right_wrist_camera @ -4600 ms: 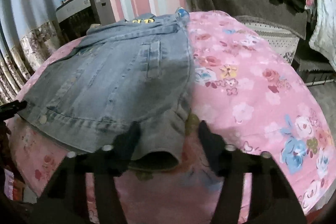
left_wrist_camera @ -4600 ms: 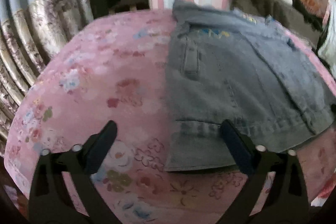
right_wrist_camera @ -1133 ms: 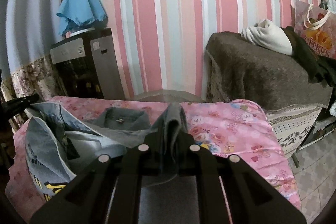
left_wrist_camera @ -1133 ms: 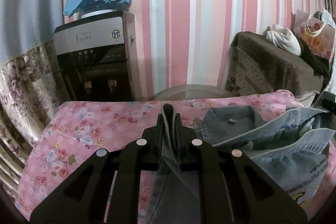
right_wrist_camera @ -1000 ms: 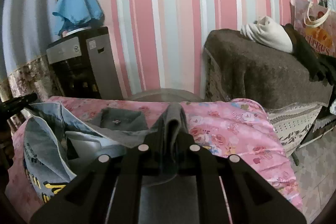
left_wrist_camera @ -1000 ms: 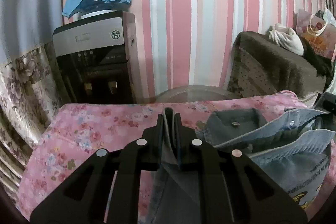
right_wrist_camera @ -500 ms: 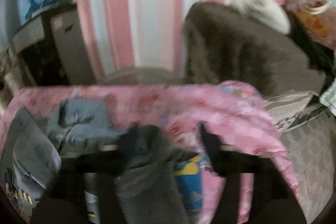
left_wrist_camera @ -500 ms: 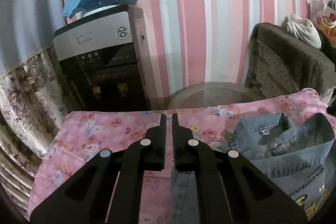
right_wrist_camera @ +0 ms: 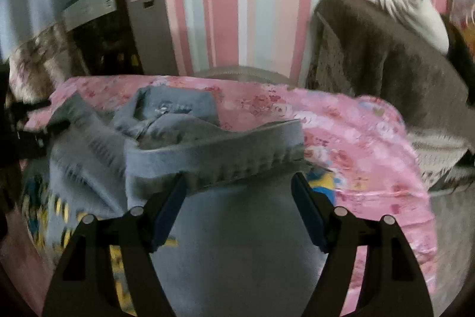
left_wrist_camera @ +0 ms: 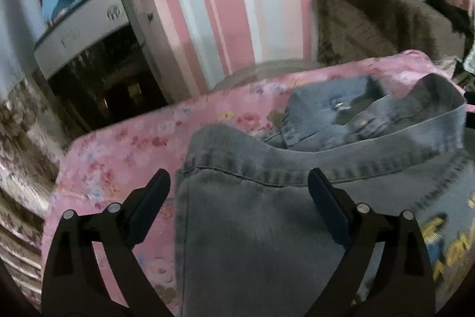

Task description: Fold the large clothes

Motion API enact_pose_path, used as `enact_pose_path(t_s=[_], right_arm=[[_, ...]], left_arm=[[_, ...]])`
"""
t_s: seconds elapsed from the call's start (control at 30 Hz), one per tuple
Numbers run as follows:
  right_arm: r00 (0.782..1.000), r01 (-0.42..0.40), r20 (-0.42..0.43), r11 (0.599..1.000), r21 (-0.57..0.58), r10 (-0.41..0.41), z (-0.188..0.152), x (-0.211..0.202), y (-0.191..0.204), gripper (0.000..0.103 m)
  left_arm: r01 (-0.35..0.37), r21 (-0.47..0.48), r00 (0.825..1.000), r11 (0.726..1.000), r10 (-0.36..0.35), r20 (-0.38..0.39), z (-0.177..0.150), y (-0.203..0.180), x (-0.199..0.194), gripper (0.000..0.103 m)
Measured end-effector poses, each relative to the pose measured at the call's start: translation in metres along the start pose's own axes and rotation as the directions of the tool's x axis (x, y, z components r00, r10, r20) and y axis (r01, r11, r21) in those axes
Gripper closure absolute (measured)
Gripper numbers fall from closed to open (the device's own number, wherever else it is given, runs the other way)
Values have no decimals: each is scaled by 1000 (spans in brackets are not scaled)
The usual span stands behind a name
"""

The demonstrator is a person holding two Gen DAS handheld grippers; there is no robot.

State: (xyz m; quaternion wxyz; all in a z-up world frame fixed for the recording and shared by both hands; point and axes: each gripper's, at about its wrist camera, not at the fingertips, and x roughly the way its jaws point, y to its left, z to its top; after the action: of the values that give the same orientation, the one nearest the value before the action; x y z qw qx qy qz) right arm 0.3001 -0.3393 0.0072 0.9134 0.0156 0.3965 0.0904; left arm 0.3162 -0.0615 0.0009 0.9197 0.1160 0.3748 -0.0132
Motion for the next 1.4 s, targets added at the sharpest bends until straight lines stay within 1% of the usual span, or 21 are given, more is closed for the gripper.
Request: enact_pose_path(t_s=[0.1,0.13,0.17,0.2,0.23,0.27,0.33,0.37,0.4,0.5,0.63,0.77,0.87,0.93,1.0,1.07,1.13,1.2,1.27,1.37,1.4], right_arm=[[998,-18,-60,999,31,20,7,27,0,29],[996,0,-89,1000,22,2,5,39,1,35],[993,6,-116,1000,19,-3,3,49,2,47],[988,-15,-153,1000,23,18,-1,60,2,75],[988,-13,-152,1000,22,16,-4,63,2,78],[991,-6,-137,1000,19,9,-6,62,3,81],[995,18,-96,999,26,-16,-7,55,2,96],[997,23,-70,999,37,-21,-8,48,1,96],[999,32,-22,998,45,-31,-6,34,-1,96],[997,31,70,999,36,-33,2,8,-2,97],[985,79,152,996,36,-84,20,-9,-3,97],[977,134,159,990,53,-141,33,0,-8,97],[981,166,96,984,61,-171,40,24,-17,96],[981,193,4,979,65,-193,34,51,-23,88],[982,180,-74,980,86,-174,25,67,-30,83],[983,171,-81,981,97,-163,21,68,-35,82],[978,200,-79,978,63,-195,20,66,-34,69],[975,216,-63,973,75,-212,19,60,-39,58],[978,203,-62,975,91,-198,15,55,-44,58],[977,212,-31,974,86,-210,10,37,-43,53],[969,245,-2,965,91,-245,6,25,-43,36]], left_arm=[[-10,-2,999,1000,10,-49,-3,3,21,14],[7,-14,997,1000,-8,-72,-4,5,29,15],[20,-25,996,999,-22,-90,-8,7,36,18],[21,-31,995,999,-24,-95,-10,7,40,22],[25,-36,995,999,-28,-99,-12,8,42,25],[27,-41,995,999,-31,-90,-11,9,42,33],[23,-39,997,999,-25,-75,-12,8,39,55],[14,-42,998,999,-16,-68,-13,10,38,79],[13,-70,999,997,-16,-45,-13,16,33,89],[23,-98,1000,995,-22,9,-10,24,20,93],[9,-119,991,993,7,133,10,25,-9,93],[-38,-101,976,994,58,211,45,19,-19,91],[-91,-58,980,994,100,171,64,6,6,89],[-124,-23,986,992,126,112,63,-4,33,85],[-128,-17,991,992,128,33,51,-5,58,75],[-157,-11,987,988,157,-35,40,-3,76,54],[-174,-34,984,984,173,-39,39,4,74,54],[-220,-3,975,976,219,-18,38,8,67,32],[-242,27,970,970,242,-5,32,15,61,29],[-202,-15,979,979,202,-3,24,33,49,28],[-192,-39,981,981,193,16,20,39,37,27]])
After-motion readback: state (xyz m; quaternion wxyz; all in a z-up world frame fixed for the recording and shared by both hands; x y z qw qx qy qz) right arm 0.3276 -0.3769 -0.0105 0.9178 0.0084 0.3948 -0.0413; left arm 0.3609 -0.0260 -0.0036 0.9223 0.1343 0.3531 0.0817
